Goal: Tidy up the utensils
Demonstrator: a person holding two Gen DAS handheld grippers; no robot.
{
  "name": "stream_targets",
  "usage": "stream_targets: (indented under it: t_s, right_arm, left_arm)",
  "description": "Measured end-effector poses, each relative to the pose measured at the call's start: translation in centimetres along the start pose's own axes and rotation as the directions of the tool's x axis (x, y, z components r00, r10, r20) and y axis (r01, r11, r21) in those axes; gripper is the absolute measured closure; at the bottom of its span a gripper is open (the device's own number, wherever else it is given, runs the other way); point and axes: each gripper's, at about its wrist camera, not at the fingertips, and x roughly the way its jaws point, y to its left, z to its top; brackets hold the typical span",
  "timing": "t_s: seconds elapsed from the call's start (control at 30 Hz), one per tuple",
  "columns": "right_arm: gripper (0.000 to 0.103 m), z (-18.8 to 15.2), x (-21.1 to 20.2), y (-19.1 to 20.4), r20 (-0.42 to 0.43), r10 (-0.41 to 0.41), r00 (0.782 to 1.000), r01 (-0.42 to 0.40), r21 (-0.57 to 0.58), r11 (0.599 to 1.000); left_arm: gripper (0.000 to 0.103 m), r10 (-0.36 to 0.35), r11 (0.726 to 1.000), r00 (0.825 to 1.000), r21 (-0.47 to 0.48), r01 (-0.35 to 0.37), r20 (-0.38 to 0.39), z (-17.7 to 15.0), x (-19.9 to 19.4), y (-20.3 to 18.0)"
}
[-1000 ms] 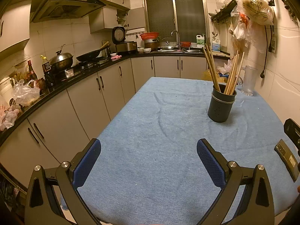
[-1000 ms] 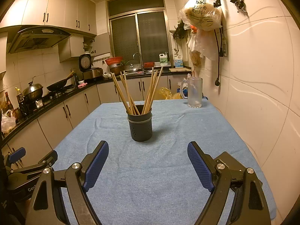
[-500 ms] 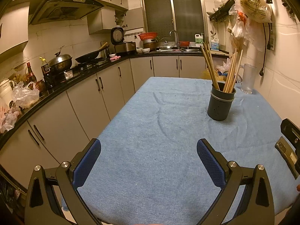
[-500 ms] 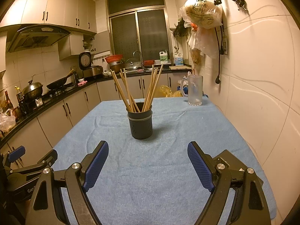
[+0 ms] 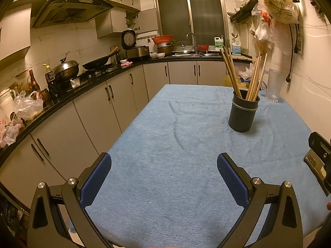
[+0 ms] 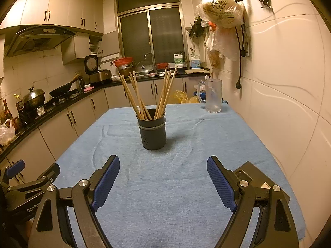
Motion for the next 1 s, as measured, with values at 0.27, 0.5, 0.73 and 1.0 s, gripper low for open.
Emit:
stream_targets:
  t_s: [0.27, 0.5, 0.73, 1.0]
  right_arm:
    - [0.013, -0.16, 0.13, 0.08, -0.011, -0.006, 1.000, 0.006, -0.004, 1.000]
    - [0.013, -0.19, 0.19, 0.15, -0.013, -0.012, 1.000, 0.012, -0.008, 1.000]
    - [0.013, -0.21, 0.23, 0.14, -0.015, -0.015, 1.000, 0.015, -0.009, 1.000]
    - [0.013, -0.42, 0.61, 0.09, -0.027, -0.017, 0.999, 0.017, -0.008, 1.000]
  left_arm:
    - [0.001, -0.004, 1.000, 1.000, 0.002, 0.003, 0.006, -0.23, -0.03, 0.12]
    - [0.001, -0.006, 1.000, 1.000, 0.007, 0.006, 0.004, -0.31, -0.07, 0.17]
    - [0.001, -0.006, 1.000, 1.000, 0.006, 0.006, 0.004, -0.28, -0.13, 0.27]
    - [0.001, -0.004, 1.000, 1.000, 0.002, 0.004, 0.001, -0.14, -0.26, 0.57]
